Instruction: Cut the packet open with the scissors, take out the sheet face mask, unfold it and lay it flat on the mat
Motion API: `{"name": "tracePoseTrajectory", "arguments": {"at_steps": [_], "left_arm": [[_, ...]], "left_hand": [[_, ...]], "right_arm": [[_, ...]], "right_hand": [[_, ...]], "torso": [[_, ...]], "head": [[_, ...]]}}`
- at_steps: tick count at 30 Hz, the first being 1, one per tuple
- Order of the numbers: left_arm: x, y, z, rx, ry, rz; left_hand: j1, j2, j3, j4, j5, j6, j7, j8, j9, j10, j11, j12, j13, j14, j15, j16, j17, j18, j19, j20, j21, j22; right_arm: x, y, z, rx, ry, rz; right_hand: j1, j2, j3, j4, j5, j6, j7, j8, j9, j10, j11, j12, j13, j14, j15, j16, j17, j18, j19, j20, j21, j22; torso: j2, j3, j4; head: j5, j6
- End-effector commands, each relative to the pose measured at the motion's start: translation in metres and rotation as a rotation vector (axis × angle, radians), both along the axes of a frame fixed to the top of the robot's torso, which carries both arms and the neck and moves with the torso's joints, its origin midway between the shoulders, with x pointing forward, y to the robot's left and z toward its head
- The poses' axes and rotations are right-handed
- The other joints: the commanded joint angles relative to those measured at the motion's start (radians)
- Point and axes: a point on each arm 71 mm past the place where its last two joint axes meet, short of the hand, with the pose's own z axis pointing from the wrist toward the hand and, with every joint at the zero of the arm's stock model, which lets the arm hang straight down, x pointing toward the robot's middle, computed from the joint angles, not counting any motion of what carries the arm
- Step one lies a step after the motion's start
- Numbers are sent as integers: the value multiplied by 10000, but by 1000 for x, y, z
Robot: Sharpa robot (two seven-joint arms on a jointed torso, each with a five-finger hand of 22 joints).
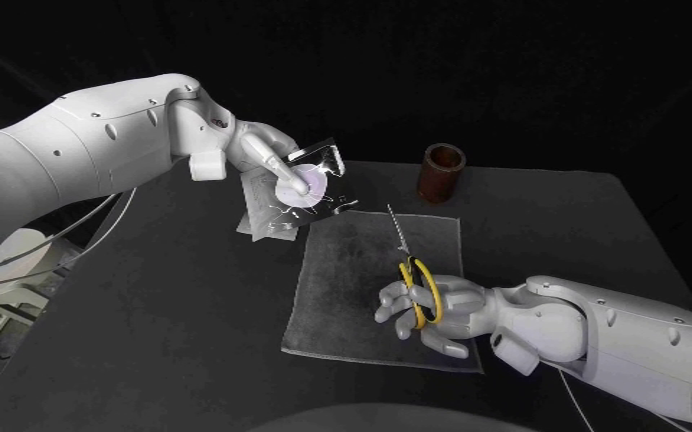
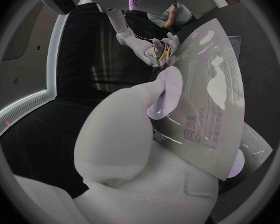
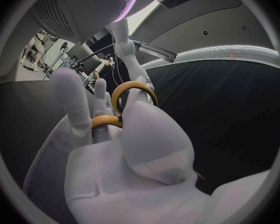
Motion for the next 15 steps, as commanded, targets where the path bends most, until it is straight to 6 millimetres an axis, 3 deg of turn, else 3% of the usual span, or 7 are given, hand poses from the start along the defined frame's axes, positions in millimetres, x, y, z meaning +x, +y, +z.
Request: {"name": "tracePoseTrajectory", "arguments": {"at_steps": [1, 6, 8, 10, 12, 14, 15], "left_arm": [[0, -1, 1, -71, -30, -49], [0, -1, 1, -66, -32, -36], [0, -1, 1, -66, -33, -35], [0, -1, 1, -67, -35, -30], [0, 0, 1, -68, -41, -20], [0, 0, 1, -69, -45, -11], [0, 0, 1, -71, -47, -6]], "left_hand": [[-45, 87, 52, -103, 62, 54, -1, 37, 248, 85, -6, -26, 14, 17, -44, -59, 24, 176, -69, 3, 55, 20], [-45, 87, 52, -103, 62, 54, -1, 37, 248, 85, -6, -26, 14, 17, -44, -59, 24, 176, -69, 3, 55, 20], [-45, 87, 52, -103, 62, 54, -1, 37, 248, 85, -6, -26, 14, 17, -44, -59, 24, 176, -69, 3, 55, 20], [-45, 87, 52, -103, 62, 54, -1, 37, 248, 85, -6, -26, 14, 17, -44, -59, 24, 176, -69, 3, 55, 20], [-45, 87, 52, -103, 62, 54, -1, 37, 248, 85, -6, -26, 14, 17, -44, -59, 24, 176, -69, 3, 55, 20], [-45, 87, 52, -103, 62, 54, -1, 37, 248, 85, -6, -26, 14, 17, -44, -59, 24, 176, -69, 3, 55, 20], [-45, 87, 52, -103, 62, 54, -1, 37, 248, 85, -6, -26, 14, 17, -44, -59, 24, 176, -69, 3, 55, 20]], "right_arm": [[-4, 2, 3, 617, 315, 417], [-5, 2, 2, 738, 421, 507], [-6, 3, 2, 775, 453, 577], [-7, 3, 2, 827, 505, 627], [-8, 3, 1, 905, 580, 717], [-8, 4, 1, 947, 620, 769], [-9, 4, 1, 974, 644, 792]], "right_hand": [[128, 13, 10, -48, -21, 81, 87, 13, -8, -234, -94, 78, -14, -89, 0, -22, -64, -146, 294, -29, 80, 104], [143, 0, 34, -62, -22, -21, 62, -5, -13, -762, -166, 174, -113, -677, 95, -47, -357, -151, 266, -14, 6, -20], [137, -29, 69, -56, -22, -117, 16, -33, -18, -994, -220, 229, -175, -1017, 191, -37, -536, -177, 250, 25, -22, -63], [94, -163, 252, 17, -4, -223, -94, -92, -43, -1677, -369, 169, -345, -2046, 429, -11, -982, -227, 183, 121, -162, -267], [69, -437, 683, 166, -34, -225, -174, -114, -60, -2440, -459, 54, -533, -3091, 653, 4, -1485, -281, 110, 218, -273, -444], [-39, -1139, 1674, 581, -28, -501, -196, -300, -134, -3364, -369, -55, -715, -4790, 1016, -135, -2535, -431, -111, 479, -644, -1020], [-85, -1324, 1944, 617, 6, -601, -184, -369, -161, -3708, -334, -193, -851, -5097, 1066, -146, -2722, -405, -211, 493, -859, -1341]], "torso": [[7, 1, 4], [0, 4, -4], [2, 4, -1], [4, 5, 0], [-2, 6, -2], [-3, 5, -3], [-3, 6, -2]], "head": [[4, -8], [3, -31], [1, -40], [-2, -35], [-10, -44], [-2, -53], [0, -57]]}}
